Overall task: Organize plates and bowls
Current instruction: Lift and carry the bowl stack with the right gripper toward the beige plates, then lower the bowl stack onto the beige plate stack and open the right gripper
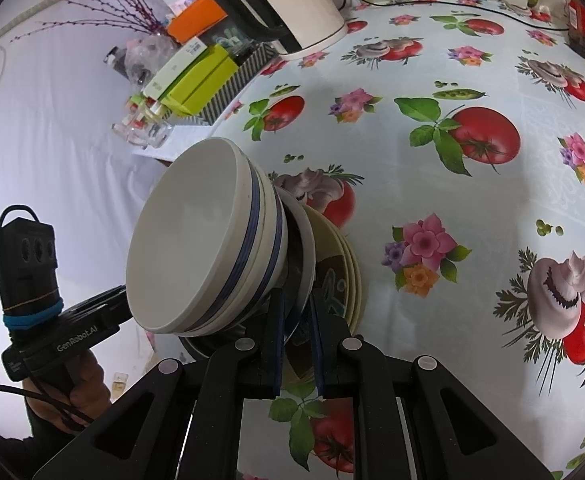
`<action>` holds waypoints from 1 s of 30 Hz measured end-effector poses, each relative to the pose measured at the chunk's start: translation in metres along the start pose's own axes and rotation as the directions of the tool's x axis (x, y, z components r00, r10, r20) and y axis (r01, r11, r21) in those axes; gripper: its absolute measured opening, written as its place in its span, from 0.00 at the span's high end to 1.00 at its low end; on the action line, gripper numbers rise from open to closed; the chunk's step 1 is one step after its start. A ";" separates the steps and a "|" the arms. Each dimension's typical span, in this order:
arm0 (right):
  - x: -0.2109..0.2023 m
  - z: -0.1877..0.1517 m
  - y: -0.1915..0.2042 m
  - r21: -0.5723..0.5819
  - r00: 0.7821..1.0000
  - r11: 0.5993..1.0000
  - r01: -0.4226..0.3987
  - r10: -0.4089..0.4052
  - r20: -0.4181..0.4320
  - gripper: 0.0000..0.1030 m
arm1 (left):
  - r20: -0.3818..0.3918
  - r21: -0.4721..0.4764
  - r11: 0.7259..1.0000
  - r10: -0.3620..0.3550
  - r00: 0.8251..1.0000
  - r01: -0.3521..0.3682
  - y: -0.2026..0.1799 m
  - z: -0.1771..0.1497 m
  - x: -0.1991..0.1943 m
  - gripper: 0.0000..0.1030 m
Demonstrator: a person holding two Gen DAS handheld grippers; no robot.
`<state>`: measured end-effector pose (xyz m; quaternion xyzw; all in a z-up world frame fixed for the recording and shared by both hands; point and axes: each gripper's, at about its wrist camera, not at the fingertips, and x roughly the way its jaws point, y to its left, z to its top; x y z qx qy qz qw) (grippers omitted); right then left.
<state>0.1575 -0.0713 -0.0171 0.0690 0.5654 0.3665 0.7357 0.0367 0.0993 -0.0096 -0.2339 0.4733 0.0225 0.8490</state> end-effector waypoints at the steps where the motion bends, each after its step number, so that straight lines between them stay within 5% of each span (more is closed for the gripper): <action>1: 0.000 0.000 0.000 -0.002 1.000 1.000 0.001 -0.001 -0.001 0.89 | 0.000 0.001 1.000 0.000 1.000 0.000 0.000 0.000 0.000 0.89; 15: -0.004 -0.003 0.005 -0.037 1.000 0.999 0.029 -0.029 -0.003 0.85 | 0.020 0.004 1.000 -0.003 1.000 0.003 -0.001 -0.005 -0.001 0.88; 30: -0.026 -0.021 0.020 -0.101 0.994 0.990 0.100 -0.095 0.045 0.66 | 0.085 0.028 0.998 0.053 0.995 -0.055 -0.007 -0.015 -0.023 0.88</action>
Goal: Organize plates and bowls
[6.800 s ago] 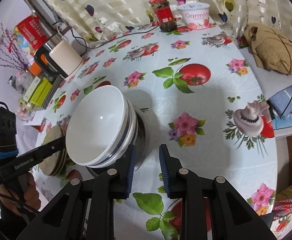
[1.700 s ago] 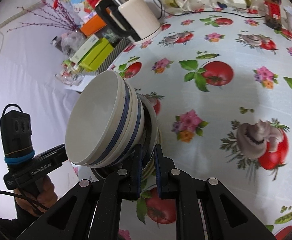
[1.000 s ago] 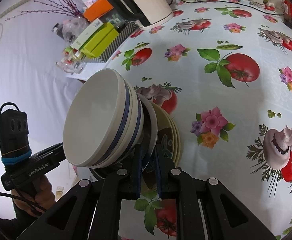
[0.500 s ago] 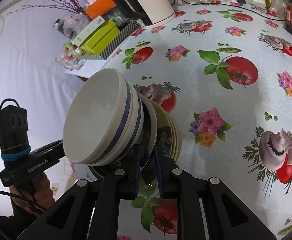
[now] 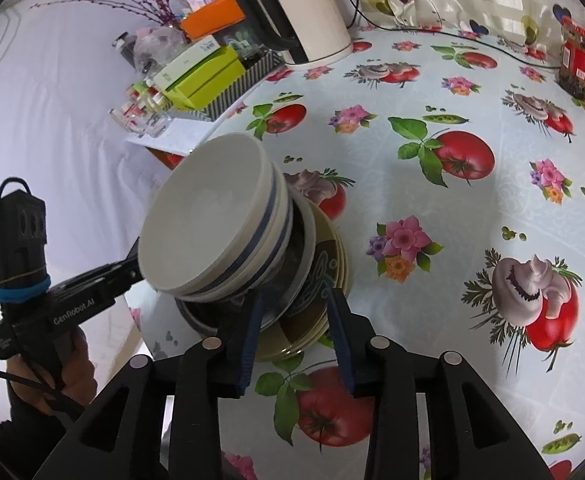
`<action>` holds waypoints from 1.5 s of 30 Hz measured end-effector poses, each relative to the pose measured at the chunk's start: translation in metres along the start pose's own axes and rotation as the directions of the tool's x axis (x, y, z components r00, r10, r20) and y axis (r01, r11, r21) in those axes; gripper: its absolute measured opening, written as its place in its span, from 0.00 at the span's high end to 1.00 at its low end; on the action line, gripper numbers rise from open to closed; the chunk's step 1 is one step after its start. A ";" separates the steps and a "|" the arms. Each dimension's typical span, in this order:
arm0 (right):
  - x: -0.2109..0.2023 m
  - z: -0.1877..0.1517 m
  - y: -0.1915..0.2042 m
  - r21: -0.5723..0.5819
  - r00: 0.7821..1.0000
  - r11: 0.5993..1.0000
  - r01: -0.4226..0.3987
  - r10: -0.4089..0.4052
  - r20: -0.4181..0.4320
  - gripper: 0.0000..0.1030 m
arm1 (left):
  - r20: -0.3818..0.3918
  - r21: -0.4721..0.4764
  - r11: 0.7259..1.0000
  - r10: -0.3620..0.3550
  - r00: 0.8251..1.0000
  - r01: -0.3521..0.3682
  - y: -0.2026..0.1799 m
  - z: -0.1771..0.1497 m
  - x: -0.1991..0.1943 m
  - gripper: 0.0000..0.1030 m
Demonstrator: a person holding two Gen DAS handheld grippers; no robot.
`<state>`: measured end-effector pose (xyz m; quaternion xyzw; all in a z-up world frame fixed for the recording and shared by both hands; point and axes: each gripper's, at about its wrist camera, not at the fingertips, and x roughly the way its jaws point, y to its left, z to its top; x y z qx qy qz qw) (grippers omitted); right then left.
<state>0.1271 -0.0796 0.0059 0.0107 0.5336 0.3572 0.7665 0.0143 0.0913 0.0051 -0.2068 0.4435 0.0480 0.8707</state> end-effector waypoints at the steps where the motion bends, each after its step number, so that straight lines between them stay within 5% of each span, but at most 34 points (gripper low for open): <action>1: -0.002 -0.001 0.003 -0.008 1.000 1.000 0.003 -0.003 0.004 0.64 | 0.003 0.000 1.000 0.004 1.000 -0.004 0.000 0.000 -0.001 0.88; 15: -0.020 -0.031 0.046 -0.157 0.991 0.980 0.124 -0.116 0.060 0.44 | 0.012 0.046 0.998 0.049 0.999 -0.049 -0.016 -0.028 -0.015 0.87; 45: -0.003 -0.053 0.068 -0.260 0.977 0.942 0.212 -0.203 0.059 0.33 | -0.027 0.082 0.990 0.116 0.993 -0.113 -0.023 -0.053 -0.001 0.87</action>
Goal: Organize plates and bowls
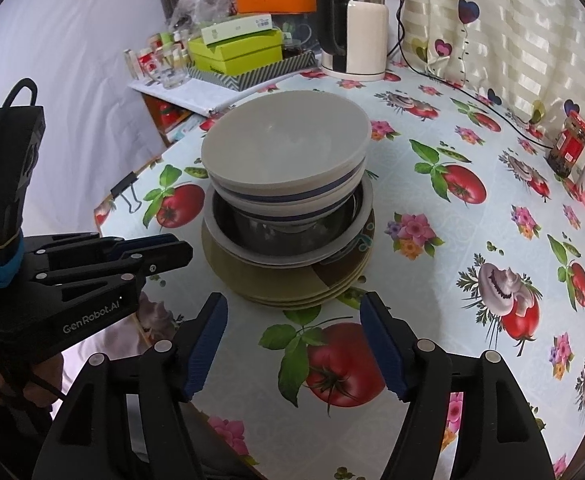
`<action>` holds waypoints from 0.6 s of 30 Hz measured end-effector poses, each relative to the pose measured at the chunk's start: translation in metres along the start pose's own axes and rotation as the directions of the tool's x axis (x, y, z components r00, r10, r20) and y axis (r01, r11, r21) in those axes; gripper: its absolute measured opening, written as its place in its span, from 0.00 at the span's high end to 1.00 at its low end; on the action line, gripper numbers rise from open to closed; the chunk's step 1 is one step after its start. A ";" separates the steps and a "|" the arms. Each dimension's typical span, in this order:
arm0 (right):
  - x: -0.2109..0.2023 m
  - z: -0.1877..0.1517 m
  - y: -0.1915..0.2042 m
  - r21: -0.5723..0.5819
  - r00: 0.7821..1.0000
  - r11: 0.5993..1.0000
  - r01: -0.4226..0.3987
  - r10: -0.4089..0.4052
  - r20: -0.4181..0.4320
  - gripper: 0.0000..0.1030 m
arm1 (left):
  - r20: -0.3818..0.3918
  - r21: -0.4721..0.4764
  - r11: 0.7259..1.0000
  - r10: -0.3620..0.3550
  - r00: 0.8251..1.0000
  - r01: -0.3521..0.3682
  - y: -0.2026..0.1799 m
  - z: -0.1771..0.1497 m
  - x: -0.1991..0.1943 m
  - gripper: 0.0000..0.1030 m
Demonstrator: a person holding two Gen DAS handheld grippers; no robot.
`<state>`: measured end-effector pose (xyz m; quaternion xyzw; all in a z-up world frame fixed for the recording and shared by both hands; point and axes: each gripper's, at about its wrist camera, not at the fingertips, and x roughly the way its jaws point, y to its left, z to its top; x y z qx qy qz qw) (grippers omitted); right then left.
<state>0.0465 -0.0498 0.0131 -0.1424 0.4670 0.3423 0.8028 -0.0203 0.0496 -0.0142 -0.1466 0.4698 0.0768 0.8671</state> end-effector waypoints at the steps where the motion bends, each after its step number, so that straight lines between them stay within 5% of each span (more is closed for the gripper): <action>1: 0.001 -0.001 0.001 -0.001 1.000 1.000 0.000 0.000 -0.001 0.32 | 0.000 0.002 1.000 0.002 1.000 -0.002 0.000 0.000 0.000 0.87; 18: 0.006 -0.005 0.002 -0.003 1.000 1.000 -0.007 0.007 -0.007 0.31 | 0.000 0.026 0.999 0.036 0.999 -0.036 -0.005 -0.001 0.002 0.87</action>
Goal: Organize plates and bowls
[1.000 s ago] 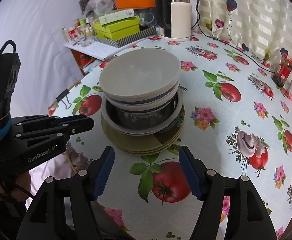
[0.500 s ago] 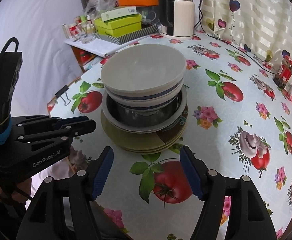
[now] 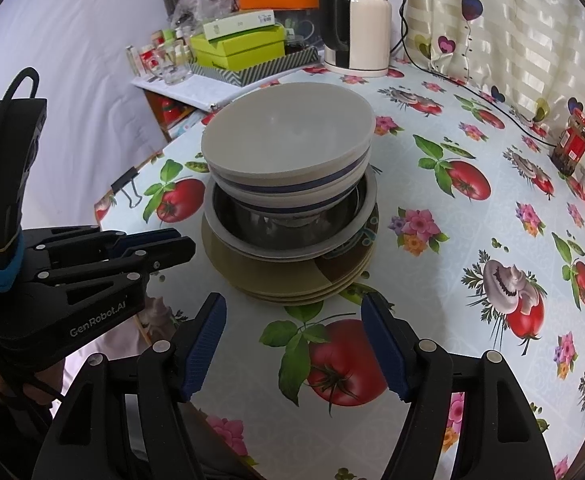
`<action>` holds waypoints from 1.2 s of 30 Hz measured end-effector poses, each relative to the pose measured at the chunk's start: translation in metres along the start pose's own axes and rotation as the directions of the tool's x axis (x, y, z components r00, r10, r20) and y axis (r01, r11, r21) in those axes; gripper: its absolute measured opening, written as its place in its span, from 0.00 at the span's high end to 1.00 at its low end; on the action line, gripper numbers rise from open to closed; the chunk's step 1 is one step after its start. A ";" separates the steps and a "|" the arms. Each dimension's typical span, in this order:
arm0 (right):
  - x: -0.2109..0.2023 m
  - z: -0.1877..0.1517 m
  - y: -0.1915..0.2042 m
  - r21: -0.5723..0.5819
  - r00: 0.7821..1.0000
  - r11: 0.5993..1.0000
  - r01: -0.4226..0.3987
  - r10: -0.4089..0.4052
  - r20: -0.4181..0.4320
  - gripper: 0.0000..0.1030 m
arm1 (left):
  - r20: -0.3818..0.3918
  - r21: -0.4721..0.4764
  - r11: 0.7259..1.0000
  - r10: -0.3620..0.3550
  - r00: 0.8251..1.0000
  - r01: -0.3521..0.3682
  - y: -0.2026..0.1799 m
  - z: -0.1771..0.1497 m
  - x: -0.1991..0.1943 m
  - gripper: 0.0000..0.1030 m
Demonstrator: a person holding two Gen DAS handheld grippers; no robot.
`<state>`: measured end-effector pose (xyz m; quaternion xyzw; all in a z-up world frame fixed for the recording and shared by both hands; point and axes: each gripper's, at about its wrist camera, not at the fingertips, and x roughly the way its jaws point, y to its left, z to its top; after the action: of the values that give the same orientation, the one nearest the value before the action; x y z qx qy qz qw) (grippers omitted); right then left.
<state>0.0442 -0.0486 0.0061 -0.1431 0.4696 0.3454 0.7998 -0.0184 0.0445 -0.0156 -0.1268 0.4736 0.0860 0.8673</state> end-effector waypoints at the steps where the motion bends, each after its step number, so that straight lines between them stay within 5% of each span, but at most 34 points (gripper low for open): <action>1: 0.000 0.000 0.000 -0.001 1.000 1.000 0.000 0.000 0.000 0.31 | 0.000 0.000 1.000 0.000 1.000 0.000 0.000 0.000 0.000 0.87; 36: 0.000 -0.001 0.001 -0.001 1.000 1.000 0.001 -0.001 0.001 0.29 | 0.002 0.011 1.000 0.011 1.000 -0.011 -0.002 -0.003 -0.001 0.87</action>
<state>0.0430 -0.0483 0.0058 -0.1438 0.4690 0.3453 0.8001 -0.0206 0.0415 -0.0158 -0.1192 0.4738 0.0882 0.8681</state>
